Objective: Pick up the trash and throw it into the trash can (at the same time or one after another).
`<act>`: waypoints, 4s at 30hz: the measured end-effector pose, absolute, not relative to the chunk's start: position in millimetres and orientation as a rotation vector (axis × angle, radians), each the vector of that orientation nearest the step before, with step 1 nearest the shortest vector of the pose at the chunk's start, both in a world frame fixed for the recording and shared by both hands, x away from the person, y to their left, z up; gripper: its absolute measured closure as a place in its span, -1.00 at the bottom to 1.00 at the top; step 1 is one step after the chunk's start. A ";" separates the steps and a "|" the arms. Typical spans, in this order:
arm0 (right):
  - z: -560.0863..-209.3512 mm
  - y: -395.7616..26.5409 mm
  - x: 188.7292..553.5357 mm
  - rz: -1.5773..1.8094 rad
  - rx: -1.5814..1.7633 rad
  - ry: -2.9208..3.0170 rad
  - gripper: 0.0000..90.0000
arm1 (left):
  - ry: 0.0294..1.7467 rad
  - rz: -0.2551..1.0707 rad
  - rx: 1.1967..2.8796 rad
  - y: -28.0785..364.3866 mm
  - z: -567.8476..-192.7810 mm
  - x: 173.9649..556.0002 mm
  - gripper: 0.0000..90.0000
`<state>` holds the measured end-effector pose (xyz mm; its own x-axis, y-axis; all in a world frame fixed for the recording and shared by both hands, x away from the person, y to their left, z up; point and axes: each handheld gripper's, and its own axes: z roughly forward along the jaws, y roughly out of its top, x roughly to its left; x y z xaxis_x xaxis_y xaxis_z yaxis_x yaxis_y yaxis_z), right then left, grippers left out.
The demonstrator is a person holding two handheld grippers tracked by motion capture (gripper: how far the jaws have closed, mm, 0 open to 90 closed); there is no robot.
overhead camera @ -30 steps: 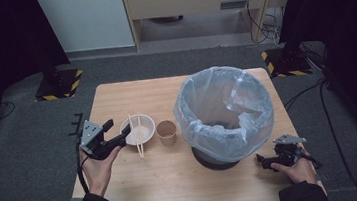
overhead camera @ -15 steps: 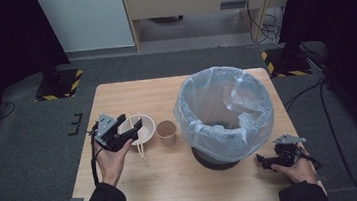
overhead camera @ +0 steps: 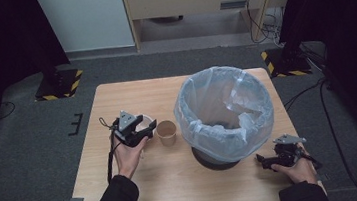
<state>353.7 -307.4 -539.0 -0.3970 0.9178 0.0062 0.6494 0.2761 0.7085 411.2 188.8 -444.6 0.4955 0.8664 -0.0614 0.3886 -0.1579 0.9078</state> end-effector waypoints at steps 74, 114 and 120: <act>-538.9 -306.9 354.2 0.900 1.404 2.158 -0.98 | 0.958 0.573 1.768 196.2 -412.1 386.6 0.87; -539.1 -306.0 355.0 0.904 1.396 2.158 -0.98 | 0.784 0.692 1.295 248.7 -302.9 331.7 0.87; -539.1 -306.0 355.0 0.905 1.396 2.158 -0.98 | 0.747 0.683 1.256 244.8 -292.3 325.3 0.87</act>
